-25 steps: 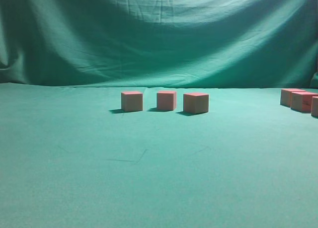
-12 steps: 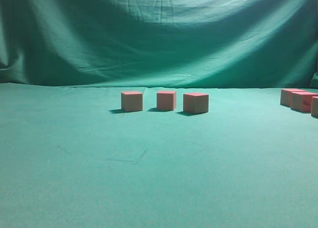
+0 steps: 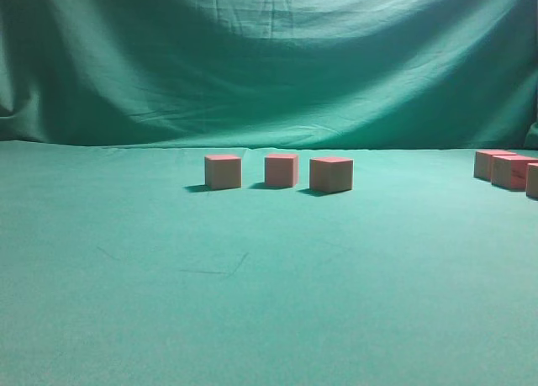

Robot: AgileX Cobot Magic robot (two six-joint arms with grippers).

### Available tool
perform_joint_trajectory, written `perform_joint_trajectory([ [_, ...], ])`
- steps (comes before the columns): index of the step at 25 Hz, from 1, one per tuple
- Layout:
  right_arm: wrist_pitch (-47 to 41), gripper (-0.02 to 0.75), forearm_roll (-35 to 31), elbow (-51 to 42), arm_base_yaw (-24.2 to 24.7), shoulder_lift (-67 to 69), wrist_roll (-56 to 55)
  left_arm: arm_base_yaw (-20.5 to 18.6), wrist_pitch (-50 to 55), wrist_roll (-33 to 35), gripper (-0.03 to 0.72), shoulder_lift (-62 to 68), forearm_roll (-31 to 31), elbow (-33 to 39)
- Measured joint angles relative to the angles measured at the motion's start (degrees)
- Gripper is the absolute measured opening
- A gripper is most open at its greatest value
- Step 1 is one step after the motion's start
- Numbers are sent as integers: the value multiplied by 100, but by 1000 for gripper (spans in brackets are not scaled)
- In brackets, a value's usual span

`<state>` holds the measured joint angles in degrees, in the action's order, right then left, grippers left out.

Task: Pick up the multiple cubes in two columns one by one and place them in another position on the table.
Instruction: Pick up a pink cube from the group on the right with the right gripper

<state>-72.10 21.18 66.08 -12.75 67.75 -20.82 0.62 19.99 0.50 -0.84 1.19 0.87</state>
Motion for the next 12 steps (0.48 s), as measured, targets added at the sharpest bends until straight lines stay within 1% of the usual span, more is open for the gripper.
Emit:
perform_joint_trajectory([
  [3,334,515,-286,-601,529,-10,112,0,0,0,0,0,0,0],
  [5,633,515,-619,-893,734,41,315,0,0,0,0,0,0,0],
  [8,791,515,-892,-1095,847,274,734,0,0,0,0,0,0,0],
  [12,939,515,-965,-1130,848,684,1068,0,0,0,0,0,0,0],
])
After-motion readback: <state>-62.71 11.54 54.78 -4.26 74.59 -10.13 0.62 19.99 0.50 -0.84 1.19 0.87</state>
